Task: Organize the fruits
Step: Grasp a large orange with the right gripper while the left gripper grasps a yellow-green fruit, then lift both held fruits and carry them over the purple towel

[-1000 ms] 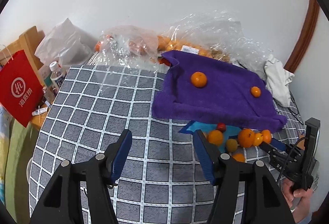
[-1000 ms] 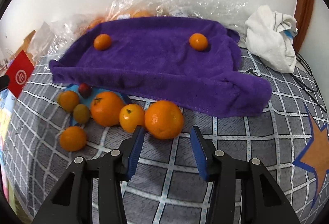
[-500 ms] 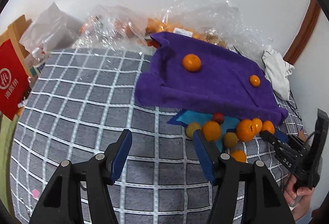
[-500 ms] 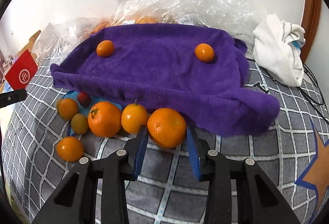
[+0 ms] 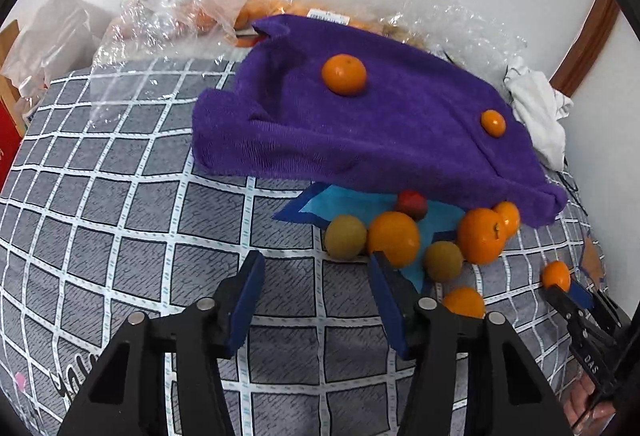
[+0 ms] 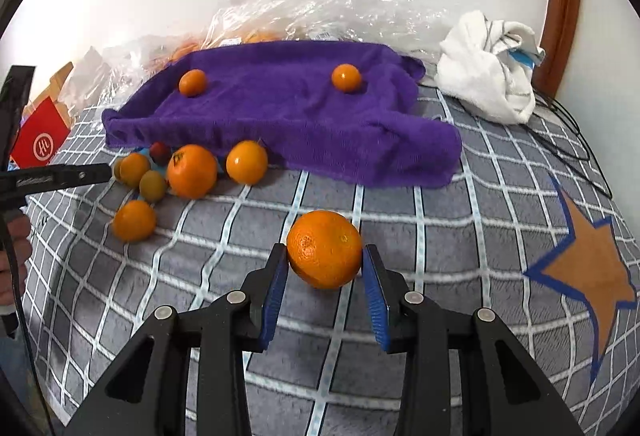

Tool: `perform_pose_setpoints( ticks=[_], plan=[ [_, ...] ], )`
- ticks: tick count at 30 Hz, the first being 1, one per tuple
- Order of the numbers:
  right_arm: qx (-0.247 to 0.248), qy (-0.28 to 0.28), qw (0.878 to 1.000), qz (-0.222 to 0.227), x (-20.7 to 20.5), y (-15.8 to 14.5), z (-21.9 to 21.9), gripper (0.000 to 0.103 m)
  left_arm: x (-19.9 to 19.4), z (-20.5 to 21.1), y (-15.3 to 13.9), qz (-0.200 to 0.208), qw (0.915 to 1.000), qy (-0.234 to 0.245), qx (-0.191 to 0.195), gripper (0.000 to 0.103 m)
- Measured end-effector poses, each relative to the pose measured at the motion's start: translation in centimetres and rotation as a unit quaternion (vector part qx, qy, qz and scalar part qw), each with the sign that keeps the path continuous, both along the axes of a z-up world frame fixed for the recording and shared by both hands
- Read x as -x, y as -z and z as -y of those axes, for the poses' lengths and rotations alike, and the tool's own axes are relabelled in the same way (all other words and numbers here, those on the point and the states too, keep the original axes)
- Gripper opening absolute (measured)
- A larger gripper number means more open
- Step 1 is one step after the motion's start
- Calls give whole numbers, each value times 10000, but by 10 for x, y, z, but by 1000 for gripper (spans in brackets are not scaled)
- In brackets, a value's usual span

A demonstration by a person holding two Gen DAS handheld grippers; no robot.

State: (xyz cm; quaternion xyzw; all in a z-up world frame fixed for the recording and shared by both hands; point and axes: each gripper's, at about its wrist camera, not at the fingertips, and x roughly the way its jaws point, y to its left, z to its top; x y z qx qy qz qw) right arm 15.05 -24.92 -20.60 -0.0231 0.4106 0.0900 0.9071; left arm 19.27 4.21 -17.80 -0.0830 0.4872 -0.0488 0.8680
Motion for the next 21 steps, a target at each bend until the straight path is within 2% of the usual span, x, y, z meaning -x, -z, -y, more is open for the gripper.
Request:
perform_pose_setpoints(
  ticks=[5,10,15,17,18,21],
  plan=[
    [107,51,9999,40,-2,6,-6,39,-4,5,6,107,9998,83,-114,47],
    [100,53,9999,-102,-11,12,-11,47,-12,11,6,134,9997,171,-74,44],
    [81,1,10000,-21,-15,11,-17,47,-17,16,6,165,9996,195,-81,35],
    [130,-3,9999,53,-14,11,-20,43,-18,19,6,193,9995,240,-114,24],
    [157,3,9999,57,-14,12,-20,40,-18,21,7,184,9994,260,-163,24],
    [61,15,10000,44,-12,11,-18,40,-17,22,5,158,9990,339,-225,24]
  ],
)
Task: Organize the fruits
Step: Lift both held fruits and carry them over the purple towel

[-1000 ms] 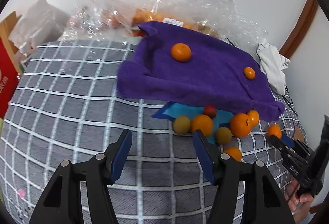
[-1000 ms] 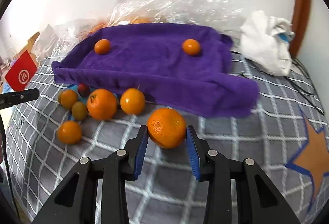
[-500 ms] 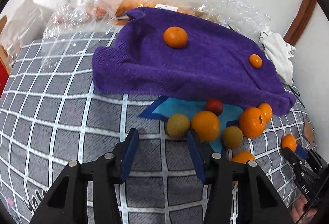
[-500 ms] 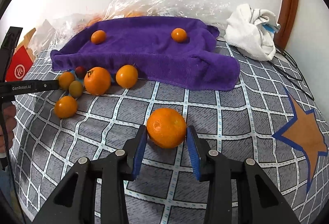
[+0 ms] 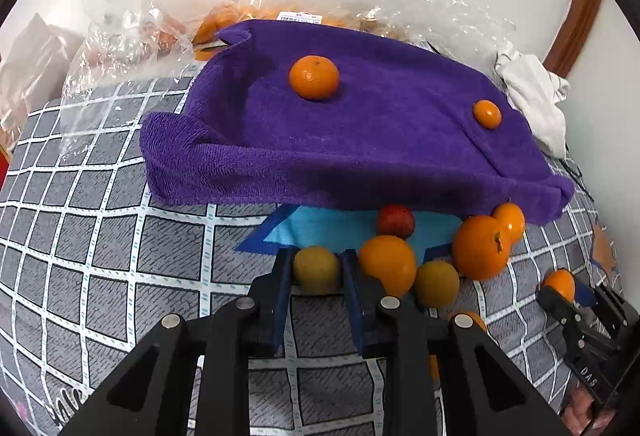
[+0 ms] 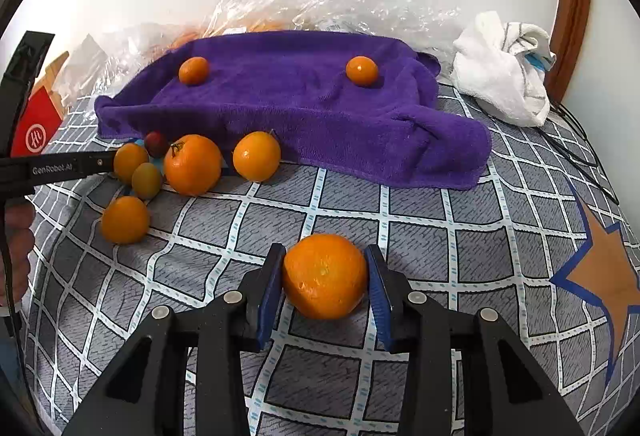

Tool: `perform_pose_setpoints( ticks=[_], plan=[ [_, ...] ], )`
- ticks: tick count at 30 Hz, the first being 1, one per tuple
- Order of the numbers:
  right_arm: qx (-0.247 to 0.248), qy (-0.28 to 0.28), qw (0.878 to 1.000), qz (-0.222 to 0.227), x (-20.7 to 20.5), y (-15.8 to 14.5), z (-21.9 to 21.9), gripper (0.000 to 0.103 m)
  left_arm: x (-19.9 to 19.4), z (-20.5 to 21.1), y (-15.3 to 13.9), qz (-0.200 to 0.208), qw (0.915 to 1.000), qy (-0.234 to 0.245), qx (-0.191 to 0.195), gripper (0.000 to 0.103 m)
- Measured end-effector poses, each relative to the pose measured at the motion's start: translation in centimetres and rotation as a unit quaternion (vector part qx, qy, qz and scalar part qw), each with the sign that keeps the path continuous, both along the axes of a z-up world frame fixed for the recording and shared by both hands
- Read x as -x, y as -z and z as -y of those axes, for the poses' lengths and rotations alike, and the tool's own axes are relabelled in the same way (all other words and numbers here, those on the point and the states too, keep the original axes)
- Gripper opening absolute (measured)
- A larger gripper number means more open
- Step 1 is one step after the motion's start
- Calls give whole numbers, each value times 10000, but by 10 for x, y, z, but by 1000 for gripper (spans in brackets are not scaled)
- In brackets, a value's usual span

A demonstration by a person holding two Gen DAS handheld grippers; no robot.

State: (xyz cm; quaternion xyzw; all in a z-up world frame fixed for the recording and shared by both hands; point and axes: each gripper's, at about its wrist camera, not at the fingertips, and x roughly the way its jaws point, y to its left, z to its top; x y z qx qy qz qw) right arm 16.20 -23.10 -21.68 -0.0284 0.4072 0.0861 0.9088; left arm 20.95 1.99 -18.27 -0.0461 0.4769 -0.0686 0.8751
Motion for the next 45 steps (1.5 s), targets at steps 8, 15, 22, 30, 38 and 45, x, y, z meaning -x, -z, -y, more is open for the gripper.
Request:
perform_pose_setpoints(
  ticks=[8,15,22,30,38,45],
  plan=[
    [-161,182,9997,10,11,-8,13,39,16,-14,-16,63,9998,-105,137,24],
    [-286,385,9988,136,22,-24,16,39,40,-28,-31,109,9994,-291,131,24],
    [-316,425,9980,358,30,-52,10,39,62,-39,-52,263,9984,-434,240,24],
    [-262,379,9969,633,44,-80,2,39,78,-46,-76,429,9968,-538,398,24],
    [-292,405,9954,814,45,-107,2,39,84,-46,-104,683,9953,-556,403,24],
    [-288,429,9938,988,41,-130,6,39,80,-44,-122,844,9938,-564,443,24]
  ],
)
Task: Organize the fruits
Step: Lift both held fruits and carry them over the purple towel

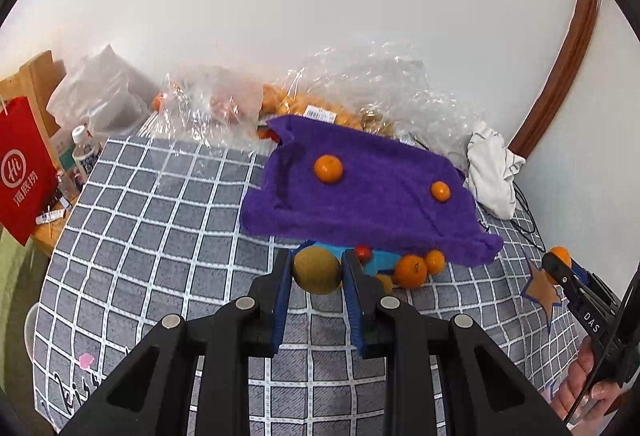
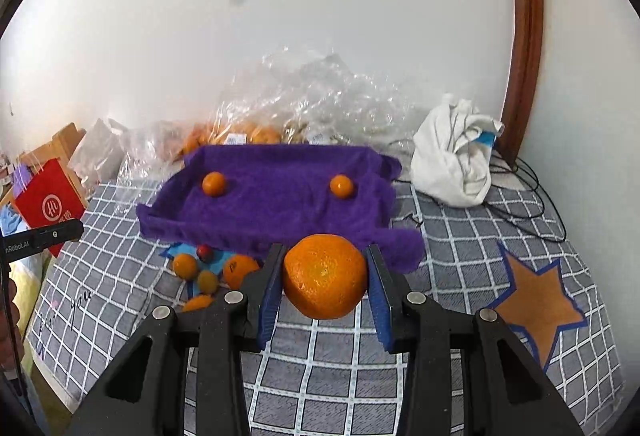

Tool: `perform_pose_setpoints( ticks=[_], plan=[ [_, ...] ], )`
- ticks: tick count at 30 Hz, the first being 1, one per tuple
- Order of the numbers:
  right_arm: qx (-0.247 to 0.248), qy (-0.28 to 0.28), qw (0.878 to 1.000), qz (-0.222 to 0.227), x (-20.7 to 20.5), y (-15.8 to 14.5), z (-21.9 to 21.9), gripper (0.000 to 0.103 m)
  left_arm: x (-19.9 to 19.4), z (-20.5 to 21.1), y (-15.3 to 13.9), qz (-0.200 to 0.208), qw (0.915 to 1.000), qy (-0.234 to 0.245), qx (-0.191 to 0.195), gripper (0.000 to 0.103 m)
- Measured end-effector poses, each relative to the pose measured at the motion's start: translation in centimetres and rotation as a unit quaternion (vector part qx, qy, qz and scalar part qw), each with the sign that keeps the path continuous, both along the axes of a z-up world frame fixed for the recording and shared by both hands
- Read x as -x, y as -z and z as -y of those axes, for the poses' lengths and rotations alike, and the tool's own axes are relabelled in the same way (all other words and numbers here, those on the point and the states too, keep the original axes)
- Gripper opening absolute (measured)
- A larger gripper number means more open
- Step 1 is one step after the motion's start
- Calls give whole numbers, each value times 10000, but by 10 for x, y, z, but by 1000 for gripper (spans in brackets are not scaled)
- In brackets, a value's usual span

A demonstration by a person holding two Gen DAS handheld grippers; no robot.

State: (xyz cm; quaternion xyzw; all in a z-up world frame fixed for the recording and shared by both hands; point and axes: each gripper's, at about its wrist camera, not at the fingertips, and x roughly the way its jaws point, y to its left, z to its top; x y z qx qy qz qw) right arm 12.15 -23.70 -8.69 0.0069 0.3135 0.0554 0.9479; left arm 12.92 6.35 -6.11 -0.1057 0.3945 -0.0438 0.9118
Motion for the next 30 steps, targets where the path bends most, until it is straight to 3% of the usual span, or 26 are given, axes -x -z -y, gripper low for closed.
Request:
perform_pose_setpoints(
  ticks=[9,30],
  plan=[
    [20,112,9999,65,-16,-11,12,39,-20,7,-9,43,10000,84,6,24],
    [-196,-89,9996,-186,-66,13,12,39,-75,31,-21,222,9991,343,-93,24]
  ],
)
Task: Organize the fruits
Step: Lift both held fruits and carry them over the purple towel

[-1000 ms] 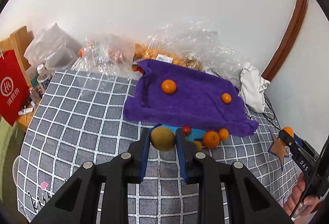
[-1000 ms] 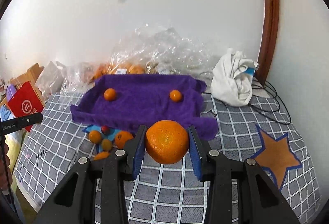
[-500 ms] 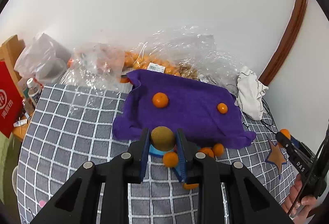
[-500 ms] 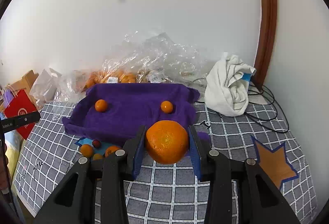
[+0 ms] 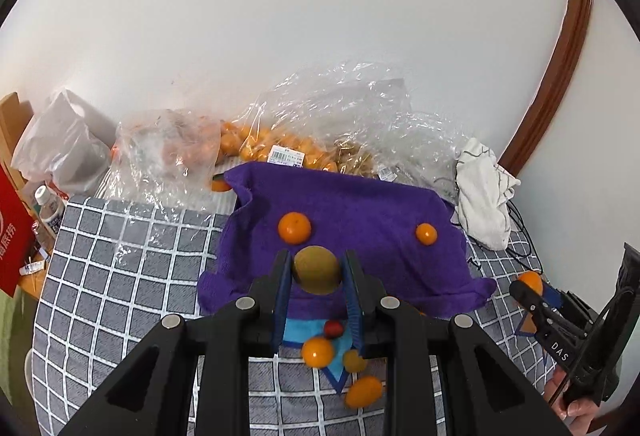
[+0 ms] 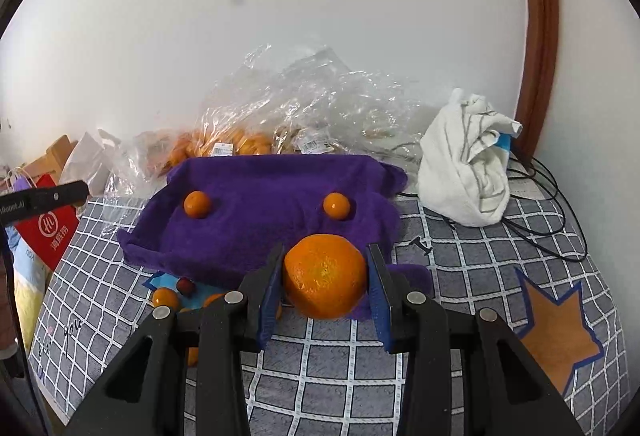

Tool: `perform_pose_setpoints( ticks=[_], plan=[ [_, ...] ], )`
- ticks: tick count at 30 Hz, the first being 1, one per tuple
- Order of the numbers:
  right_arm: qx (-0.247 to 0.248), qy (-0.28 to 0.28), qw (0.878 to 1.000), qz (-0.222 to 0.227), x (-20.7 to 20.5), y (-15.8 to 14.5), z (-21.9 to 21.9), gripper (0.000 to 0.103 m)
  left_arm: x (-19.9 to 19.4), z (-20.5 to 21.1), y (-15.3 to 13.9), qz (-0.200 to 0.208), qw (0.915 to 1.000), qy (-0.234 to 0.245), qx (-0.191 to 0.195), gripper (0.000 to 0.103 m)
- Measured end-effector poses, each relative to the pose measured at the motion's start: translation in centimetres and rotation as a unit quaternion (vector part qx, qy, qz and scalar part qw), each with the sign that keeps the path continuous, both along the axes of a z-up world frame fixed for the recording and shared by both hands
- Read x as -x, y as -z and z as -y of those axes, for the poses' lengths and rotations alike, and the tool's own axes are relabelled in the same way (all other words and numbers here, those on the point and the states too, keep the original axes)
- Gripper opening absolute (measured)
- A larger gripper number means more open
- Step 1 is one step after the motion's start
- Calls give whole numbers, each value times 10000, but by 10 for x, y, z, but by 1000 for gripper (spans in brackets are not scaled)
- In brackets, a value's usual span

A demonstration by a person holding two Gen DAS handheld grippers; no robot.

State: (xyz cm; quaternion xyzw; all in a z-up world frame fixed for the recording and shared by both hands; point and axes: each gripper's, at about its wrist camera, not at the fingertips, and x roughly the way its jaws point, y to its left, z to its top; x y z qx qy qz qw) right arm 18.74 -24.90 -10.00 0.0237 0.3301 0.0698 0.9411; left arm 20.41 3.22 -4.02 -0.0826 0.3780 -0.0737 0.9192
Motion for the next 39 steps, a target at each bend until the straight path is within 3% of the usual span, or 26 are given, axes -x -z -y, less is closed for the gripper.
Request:
perform_pose_setpoints(
  ticks=[17,39],
  plan=[
    [-90,66,9999,26,-33,4,3,39,-29,-7,22,-205,9996,-162,-60,24],
    [177,-86,9992,-348,-75,45,-30,39,-63,-32,66,-639,9975,-285,-69,24]
  ],
)
